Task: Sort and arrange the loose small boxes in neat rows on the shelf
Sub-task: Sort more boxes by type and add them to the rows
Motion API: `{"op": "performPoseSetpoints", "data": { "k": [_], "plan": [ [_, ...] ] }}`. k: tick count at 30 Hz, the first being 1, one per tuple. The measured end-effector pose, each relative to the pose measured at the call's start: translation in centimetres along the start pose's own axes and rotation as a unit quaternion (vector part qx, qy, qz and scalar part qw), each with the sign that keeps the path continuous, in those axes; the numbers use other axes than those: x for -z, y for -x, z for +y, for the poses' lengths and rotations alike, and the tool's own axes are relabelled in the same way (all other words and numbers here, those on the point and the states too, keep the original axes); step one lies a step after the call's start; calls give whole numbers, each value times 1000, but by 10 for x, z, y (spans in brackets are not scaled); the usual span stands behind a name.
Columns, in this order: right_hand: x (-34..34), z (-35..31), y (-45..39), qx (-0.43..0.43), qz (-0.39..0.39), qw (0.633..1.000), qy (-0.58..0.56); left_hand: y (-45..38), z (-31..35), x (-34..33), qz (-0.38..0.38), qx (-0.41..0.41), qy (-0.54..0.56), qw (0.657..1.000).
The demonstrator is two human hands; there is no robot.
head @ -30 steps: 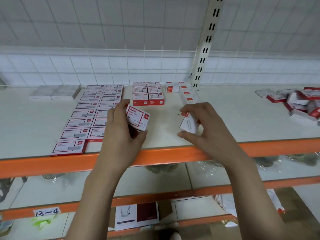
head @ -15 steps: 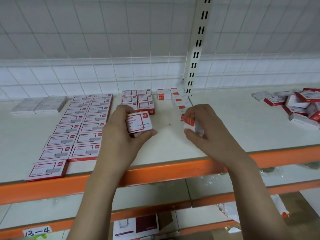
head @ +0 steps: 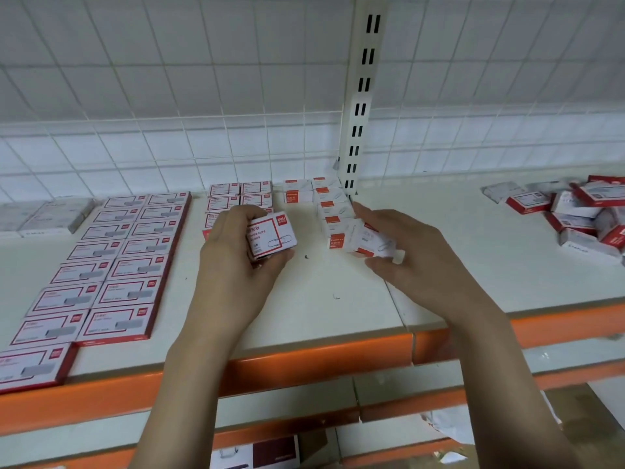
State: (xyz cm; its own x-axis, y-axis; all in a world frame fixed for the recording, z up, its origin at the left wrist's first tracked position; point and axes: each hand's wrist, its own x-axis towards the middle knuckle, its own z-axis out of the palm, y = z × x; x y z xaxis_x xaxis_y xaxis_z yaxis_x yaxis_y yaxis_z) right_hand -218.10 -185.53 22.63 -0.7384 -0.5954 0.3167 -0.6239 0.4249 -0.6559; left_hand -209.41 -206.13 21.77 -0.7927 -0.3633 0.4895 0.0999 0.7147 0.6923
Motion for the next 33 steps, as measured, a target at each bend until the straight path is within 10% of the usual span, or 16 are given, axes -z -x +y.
{"op": "performPoseSetpoints", "data": {
  "k": [33],
  "plan": [
    [-23, 11, -17, -106, -52, 988, 101, -31, -42, 10, -54, -33, -34, 997]
  ]
}}
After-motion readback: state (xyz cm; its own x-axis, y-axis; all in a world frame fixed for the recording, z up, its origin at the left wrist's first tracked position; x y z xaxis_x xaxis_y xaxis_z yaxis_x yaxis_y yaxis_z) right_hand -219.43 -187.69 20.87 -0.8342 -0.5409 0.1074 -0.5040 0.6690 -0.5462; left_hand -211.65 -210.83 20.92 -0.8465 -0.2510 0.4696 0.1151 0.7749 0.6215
